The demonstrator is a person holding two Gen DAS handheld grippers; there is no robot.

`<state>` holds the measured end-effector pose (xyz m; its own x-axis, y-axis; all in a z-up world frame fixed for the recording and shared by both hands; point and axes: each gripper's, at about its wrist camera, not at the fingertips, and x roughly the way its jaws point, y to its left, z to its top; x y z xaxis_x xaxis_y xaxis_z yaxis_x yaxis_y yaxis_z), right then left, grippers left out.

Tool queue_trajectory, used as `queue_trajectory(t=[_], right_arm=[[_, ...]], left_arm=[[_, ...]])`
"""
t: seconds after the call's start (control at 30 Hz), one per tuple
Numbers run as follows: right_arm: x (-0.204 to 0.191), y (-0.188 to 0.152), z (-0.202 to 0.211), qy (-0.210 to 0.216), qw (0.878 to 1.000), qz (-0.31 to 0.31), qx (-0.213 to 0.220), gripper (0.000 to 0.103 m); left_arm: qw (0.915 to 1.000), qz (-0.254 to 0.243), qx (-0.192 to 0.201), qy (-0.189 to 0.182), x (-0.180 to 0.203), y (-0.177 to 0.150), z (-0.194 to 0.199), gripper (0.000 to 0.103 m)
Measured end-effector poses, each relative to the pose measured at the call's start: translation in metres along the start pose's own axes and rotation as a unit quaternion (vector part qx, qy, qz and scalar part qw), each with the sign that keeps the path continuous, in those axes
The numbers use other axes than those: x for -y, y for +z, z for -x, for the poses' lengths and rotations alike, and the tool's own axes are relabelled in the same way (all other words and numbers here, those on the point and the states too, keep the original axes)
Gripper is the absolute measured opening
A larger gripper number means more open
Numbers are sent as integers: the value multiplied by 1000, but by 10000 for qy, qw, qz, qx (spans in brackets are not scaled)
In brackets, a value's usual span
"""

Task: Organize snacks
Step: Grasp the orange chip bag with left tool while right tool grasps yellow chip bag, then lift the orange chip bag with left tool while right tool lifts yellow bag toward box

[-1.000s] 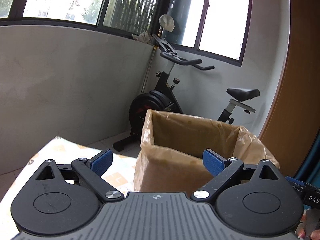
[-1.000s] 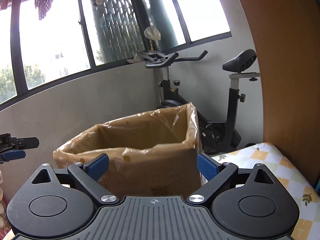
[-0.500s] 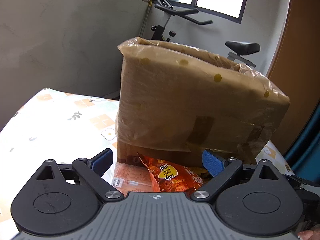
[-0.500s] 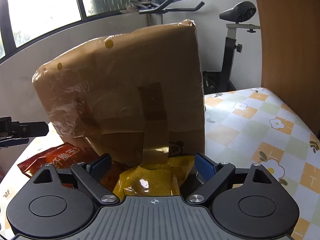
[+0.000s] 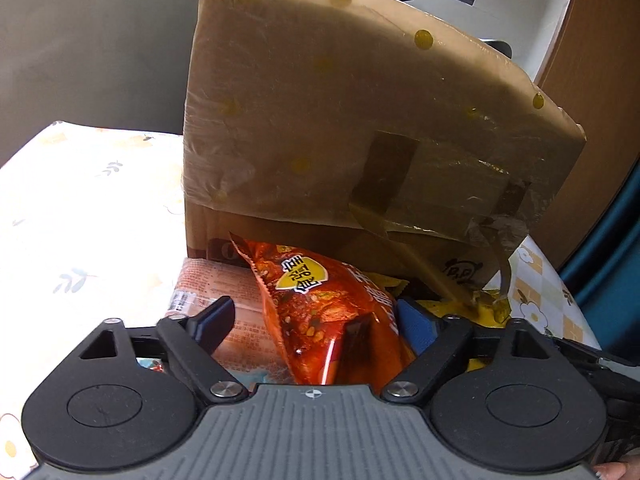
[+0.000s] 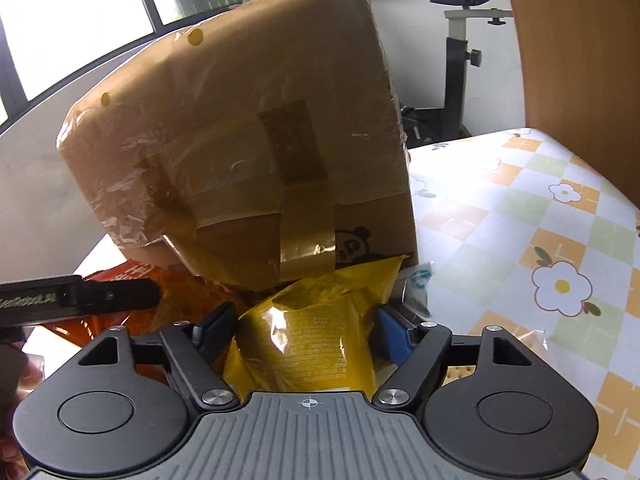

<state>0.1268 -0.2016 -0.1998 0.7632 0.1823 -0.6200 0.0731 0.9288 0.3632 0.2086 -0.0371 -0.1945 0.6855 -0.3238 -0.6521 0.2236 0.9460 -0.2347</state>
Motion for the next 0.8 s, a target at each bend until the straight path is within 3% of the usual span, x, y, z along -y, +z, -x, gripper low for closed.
queue_trajectory(t=[0.07,0.2,0.53,0.8], right_arm=[[-1,-1,1,34,10000,-1,-41,66],[-4,-3,2,30,10000,26,-84,66],[-2,-5,2,62,9999,-42,-112,66],[-1,-11,16,174,9998,-44,-106,58]], left_arm=[[9999,-15,9,-101,0,-2,0,66],[9997,-219,141,14,9,-9,9,60],[9988,-50,482,84,2,-27,52,59],[9973,39,686,270,-7,-48,86,59]])
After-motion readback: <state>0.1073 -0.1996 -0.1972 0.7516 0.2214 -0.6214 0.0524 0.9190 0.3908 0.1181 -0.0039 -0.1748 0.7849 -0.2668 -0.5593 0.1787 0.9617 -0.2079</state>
